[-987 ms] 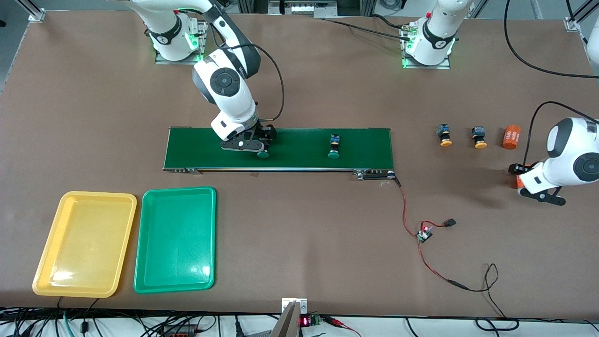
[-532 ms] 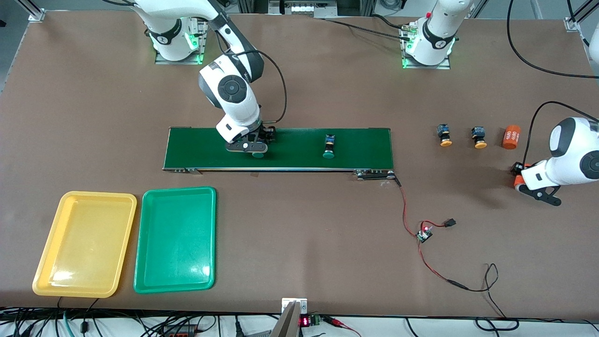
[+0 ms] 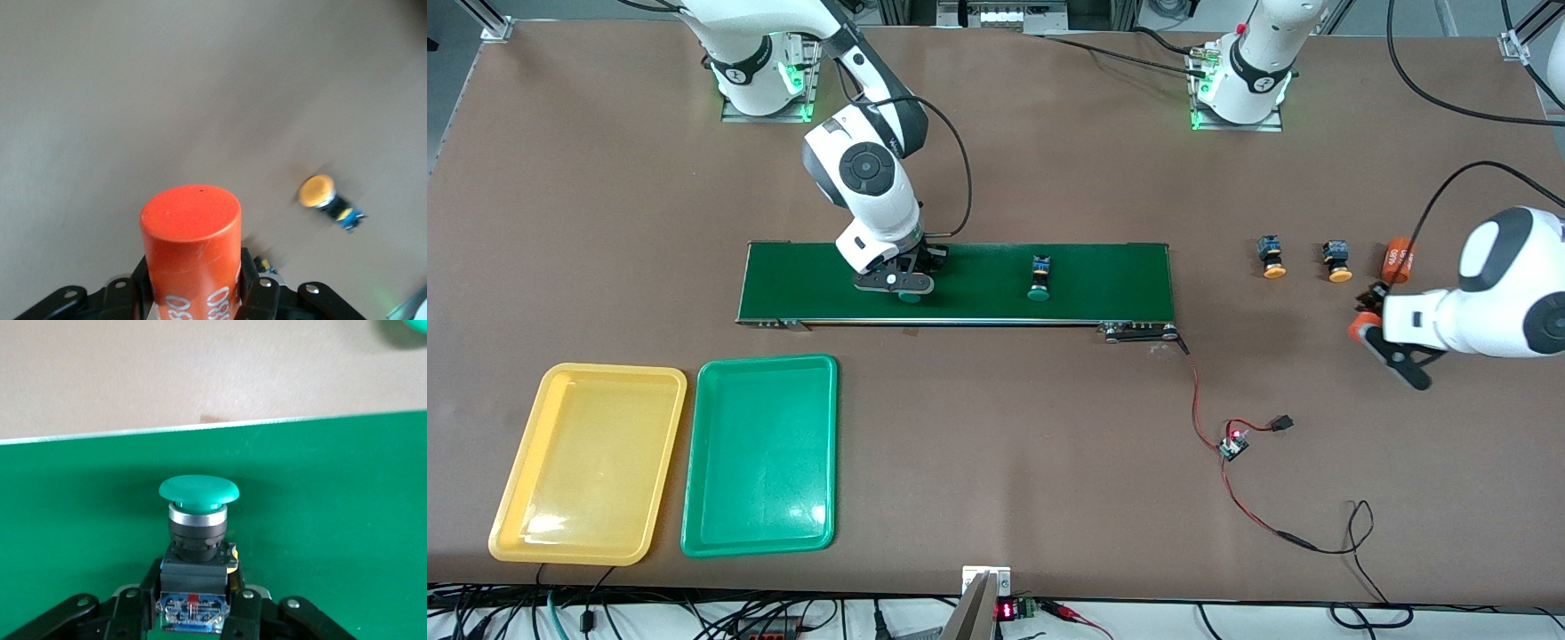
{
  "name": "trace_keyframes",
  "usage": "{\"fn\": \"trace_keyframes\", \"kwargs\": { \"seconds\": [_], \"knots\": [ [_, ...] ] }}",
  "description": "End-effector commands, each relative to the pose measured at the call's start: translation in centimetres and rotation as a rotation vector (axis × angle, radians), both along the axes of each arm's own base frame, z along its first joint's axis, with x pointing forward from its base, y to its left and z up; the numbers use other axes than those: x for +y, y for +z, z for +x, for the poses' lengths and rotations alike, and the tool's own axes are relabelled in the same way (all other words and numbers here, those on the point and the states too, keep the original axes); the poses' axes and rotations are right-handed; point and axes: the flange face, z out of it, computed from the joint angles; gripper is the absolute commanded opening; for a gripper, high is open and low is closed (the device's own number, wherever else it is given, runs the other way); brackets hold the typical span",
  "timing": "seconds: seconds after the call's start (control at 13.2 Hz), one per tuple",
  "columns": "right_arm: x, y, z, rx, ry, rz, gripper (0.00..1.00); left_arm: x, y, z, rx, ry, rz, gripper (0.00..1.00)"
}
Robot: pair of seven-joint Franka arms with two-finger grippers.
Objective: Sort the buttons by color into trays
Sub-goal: 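Carry the button to the green tray while the left places the cylinder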
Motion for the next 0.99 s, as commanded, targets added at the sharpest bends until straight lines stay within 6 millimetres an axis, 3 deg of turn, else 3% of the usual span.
{"fn": "trace_keyframes", "kwargs": {
  "seconds": [0.0, 0.15, 0.3, 0.38, 0.61, 0.68, 0.91],
  "knots": [
    [-1.9, 4.2, 3.3, -0.020, -0.033, -0.044, 0.00, -6.7, 1.6, -0.7, 0.017, -0.147, -0.113, 0.12],
    [-5.3, 7.8, 7.8, -0.039, 0.004, -0.065, 0.00, -15.0, 2.0, -1.2, 0.028, -0.294, -0.140, 0.11],
    [-10.5, 9.8, 11.7, -0.054, 0.028, -0.066, 0.00, -25.1, 2.2, -2.9, 0.019, -0.465, -0.141, 0.11],
    [-12.9, 10.2, 13.0, -0.062, 0.017, -0.063, 0.00, -29.2, 2.3, -4.1, 0.011, -0.530, -0.143, 0.11],
    [-19.1, 9.4, 16.9, -0.067, 0.067, -0.070, 0.00, -35.5, 2.0, -6.8, 0.009, -0.648, -0.128, 0.10],
    [-21.1, 8.1, 17.8, -0.056, 0.100, -0.073, 0.00, -37.8, 1.1, -7.7, 0.003, -0.668, -0.121, 0.09],
    [-25.2, 4.0, 20.4, -0.022, 0.175, -0.086, 0.00, -44.1, -4.8, -11.5, 0.003, -0.702, 0.026, 0.08]
  ]
}}
